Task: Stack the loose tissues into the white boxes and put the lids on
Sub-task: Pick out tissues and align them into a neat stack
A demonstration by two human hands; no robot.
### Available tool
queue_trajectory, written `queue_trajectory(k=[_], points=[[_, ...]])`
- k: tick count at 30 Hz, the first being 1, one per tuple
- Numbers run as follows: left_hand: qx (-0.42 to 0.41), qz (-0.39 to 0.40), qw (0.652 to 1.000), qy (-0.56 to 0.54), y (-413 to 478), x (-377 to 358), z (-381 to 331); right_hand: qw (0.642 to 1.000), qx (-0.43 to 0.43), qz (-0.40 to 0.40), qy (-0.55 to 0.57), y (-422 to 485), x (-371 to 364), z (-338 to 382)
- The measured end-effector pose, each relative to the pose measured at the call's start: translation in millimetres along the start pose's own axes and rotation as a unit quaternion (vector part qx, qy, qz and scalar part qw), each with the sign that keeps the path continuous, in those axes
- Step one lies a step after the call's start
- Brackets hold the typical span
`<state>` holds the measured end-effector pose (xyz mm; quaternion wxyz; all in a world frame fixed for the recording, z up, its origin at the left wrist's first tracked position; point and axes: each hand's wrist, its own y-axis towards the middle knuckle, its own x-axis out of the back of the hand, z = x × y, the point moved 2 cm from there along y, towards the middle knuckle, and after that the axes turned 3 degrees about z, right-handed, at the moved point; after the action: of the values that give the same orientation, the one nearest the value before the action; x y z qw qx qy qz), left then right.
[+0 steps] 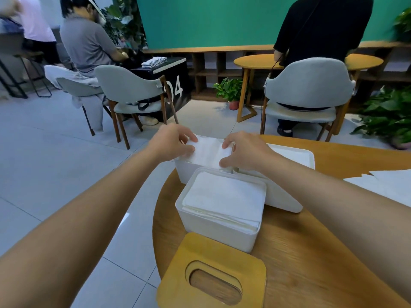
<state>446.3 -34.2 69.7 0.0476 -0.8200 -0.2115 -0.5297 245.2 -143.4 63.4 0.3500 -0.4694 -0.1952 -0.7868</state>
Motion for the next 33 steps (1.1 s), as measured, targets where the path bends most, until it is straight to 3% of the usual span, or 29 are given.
queue_trajectory(k=[6, 15, 24, 33], points=[[-0.044, 0.033, 0.995, 0.078, 2, -12, 1, 0.996, 0.01, -0.002, -0.083, -5, -4, 7], [-0.075, 0.032, 0.993, 0.087, -10, -2, -21, 0.999, 0.028, -0.042, -0.017, -26, 8, 0], [-0.131, 0.087, 0.987, 0.039, -51, 8, -127, 0.997, 0.052, -0.055, 0.001, -106, 49, -41], [-0.197, 0.115, 0.974, 0.005, -79, -61, -235, 0.996, 0.004, -0.082, -0.038, -210, 94, -126]])
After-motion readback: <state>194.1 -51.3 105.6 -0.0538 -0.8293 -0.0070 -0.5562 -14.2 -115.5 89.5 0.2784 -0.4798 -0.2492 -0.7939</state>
